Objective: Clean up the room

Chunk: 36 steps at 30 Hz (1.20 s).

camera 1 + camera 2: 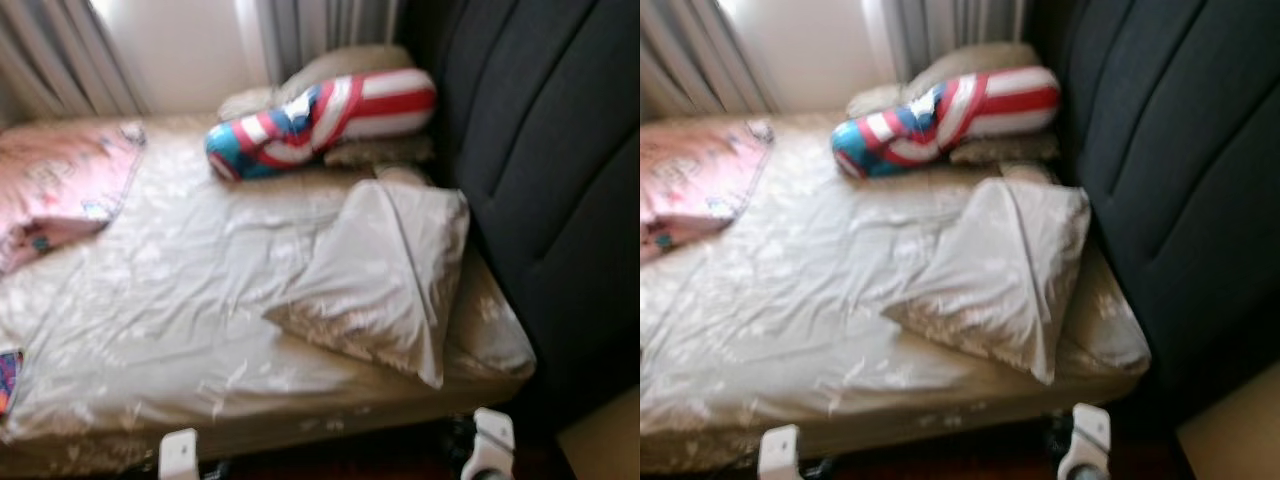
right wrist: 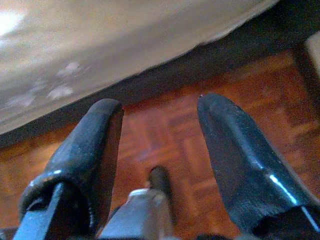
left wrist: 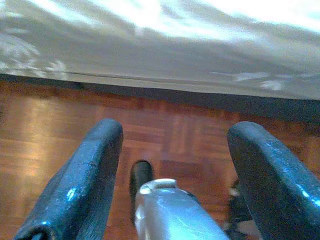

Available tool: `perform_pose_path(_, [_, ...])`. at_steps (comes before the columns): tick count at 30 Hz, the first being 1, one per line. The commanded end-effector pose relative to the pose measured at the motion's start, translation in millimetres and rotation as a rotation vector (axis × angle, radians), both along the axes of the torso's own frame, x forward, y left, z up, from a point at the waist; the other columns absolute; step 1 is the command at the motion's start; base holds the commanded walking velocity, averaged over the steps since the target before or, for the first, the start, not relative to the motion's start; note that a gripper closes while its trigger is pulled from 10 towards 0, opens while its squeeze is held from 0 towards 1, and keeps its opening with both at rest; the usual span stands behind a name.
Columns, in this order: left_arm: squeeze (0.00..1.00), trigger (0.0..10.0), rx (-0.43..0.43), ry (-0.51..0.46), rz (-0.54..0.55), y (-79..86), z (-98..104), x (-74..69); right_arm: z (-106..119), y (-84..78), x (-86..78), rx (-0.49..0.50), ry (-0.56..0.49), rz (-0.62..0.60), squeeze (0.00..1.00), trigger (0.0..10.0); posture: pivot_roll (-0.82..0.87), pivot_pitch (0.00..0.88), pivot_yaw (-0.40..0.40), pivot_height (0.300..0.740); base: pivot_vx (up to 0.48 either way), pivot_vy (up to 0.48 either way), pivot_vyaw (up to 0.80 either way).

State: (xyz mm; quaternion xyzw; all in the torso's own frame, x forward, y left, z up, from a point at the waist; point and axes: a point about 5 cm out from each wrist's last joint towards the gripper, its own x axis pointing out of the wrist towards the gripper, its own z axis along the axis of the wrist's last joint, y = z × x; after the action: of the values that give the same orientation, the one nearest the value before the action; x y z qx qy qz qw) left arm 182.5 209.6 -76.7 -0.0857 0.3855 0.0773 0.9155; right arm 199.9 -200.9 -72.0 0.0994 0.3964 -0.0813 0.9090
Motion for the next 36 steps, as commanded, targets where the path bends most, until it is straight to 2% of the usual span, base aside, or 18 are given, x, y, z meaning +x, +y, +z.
perform_pose_path(1, [0.0, 10.0, 0.023, 0.04, 0.027, 8.5, -3, -7.5, -1, 8.4, 1.5, 0.021, -0.004, 0.002, 0.0, 10.0, -0.01, 0.035, -0.009, 0.74, 0.0, 0.0, 0.0])
perform_pose_path(5, [0.0, 10.0, 0.016, 0.043, 0.024, 1.1, -2, -1.3, 0, 8.4, 1.6, 0.022, -0.004, 0.005, 0.0, 10.0, -0.01, 0.037, -0.009, 0.74, 0.0, 0.0, 0.0])
perform_pose_path(17, [0.0, 10.0, 0.012, 0.039, 0.023, -7.1, 1, 8.7, 0, 8.7, 1.6, 0.026, -0.003, 0.011, 0.0, 10.0, -0.01, 0.036, -0.01, 0.74, 0.0, 0.0, 0.0])
perform_pose_path(24, [0.0, 10.0, 0.011, 0.04, 0.021, -11.2, 1, 11.1, 0, 8.9, 2.2, 0.027, -0.005, 0.021, 0.0, 10.0, -0.01, 0.036, -0.011, 0.74, 0.254, 0.0, 0.0])
perform_pose_path(29, [0.0, 10.0, 0.012, 0.049, 0.022, -10.8, -1, 6.8, 0, 8.8, 2.3, 0.027, -0.006, 0.024, 0.0, 10.0, -0.01, 0.034, -0.012, 0.74, 0.301, 0.0, 0.0])
perform_pose_path(36, [0.0, 10.0, 0.017, 0.063, 0.043, 8.7, -4, -8.9, 0, 8.5, 2.2, 0.029, -0.007, 0.027, 0.0, 10.0, -0.01, 0.033, -0.014, 0.74, 0.339, 0.0, 0.0])
